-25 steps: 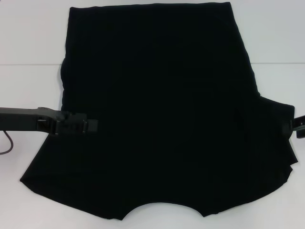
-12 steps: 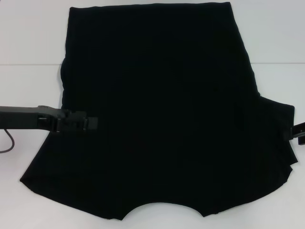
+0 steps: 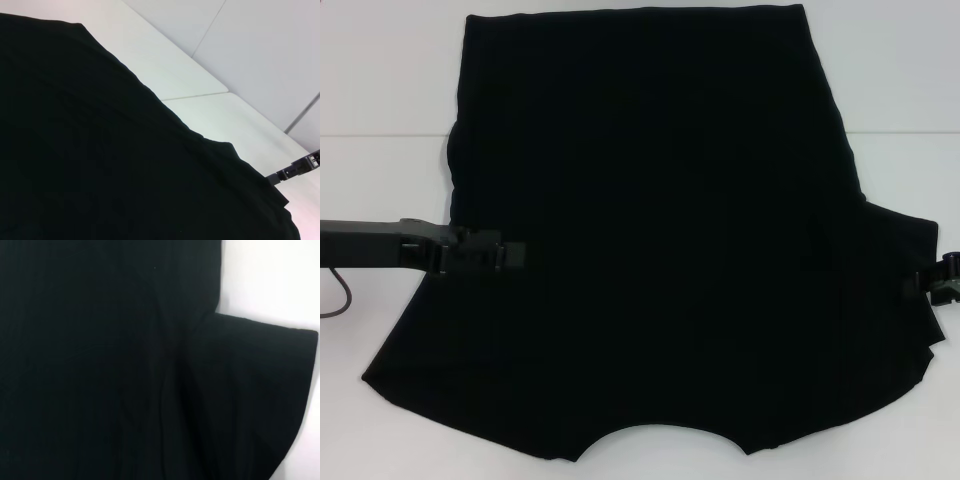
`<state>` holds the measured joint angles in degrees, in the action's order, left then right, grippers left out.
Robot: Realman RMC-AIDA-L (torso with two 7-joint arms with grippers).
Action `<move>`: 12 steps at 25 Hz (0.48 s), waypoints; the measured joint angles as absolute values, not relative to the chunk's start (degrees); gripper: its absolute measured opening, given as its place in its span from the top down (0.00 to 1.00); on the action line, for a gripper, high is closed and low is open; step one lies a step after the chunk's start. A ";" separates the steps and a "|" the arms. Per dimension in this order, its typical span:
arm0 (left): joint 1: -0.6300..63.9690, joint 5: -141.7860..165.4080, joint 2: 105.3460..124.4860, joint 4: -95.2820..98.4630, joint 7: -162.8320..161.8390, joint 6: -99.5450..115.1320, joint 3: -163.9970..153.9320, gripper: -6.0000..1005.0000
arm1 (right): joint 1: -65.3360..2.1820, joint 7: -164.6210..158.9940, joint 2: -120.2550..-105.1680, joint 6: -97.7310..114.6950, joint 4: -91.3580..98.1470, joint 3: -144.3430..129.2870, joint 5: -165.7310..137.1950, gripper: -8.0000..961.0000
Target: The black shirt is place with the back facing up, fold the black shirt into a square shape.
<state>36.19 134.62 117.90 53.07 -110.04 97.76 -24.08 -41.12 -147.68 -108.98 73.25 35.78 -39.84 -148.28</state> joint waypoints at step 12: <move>36.21 134.61 117.95 53.09 -110.04 97.64 -24.08 0.43 | -41.39 -147.90 -109.14 72.89 35.17 -40.71 -148.27 0.82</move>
